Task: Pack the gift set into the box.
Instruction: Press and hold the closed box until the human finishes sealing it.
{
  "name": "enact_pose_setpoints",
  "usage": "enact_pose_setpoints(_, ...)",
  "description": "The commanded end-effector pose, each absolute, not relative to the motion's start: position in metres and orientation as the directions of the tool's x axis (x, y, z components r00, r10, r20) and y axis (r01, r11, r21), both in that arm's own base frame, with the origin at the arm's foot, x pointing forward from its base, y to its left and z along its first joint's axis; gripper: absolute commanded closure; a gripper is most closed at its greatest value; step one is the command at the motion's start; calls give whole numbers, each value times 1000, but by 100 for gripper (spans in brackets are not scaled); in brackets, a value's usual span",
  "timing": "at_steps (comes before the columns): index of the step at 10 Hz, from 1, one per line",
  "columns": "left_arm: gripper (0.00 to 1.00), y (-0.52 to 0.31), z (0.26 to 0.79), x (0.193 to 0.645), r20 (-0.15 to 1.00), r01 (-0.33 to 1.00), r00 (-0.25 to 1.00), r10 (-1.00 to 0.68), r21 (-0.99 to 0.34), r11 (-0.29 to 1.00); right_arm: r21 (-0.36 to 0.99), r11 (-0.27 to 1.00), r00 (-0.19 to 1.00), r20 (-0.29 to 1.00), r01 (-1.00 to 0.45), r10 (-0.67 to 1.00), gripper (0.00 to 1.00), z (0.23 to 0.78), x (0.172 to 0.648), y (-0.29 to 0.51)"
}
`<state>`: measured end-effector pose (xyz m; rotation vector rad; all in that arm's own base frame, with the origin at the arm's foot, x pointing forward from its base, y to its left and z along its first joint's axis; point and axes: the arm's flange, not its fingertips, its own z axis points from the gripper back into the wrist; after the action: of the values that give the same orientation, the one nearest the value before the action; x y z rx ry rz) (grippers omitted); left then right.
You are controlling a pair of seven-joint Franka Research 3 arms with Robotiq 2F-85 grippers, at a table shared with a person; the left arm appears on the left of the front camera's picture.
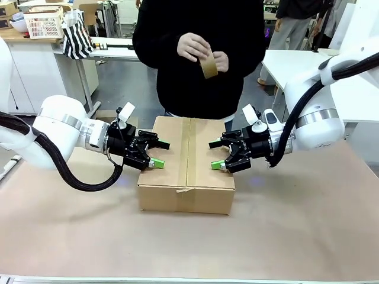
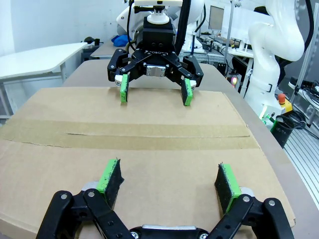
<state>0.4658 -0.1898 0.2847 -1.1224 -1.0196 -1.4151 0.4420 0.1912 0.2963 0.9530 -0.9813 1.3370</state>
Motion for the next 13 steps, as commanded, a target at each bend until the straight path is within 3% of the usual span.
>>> enact_pose_setpoints(1, 0, -189, 283, 464, 976, 991, -66, -209, 41, -124, -9, 15, -4, 947, -1000, 321, 0, 295, 441, 191)
enact_pose_setpoints(13, 0, -189, 283, 464, 976, 991, -66, -209, 41, -124, -9, 15, -4, 947, -1000, 321, 0, 295, 441, 191)
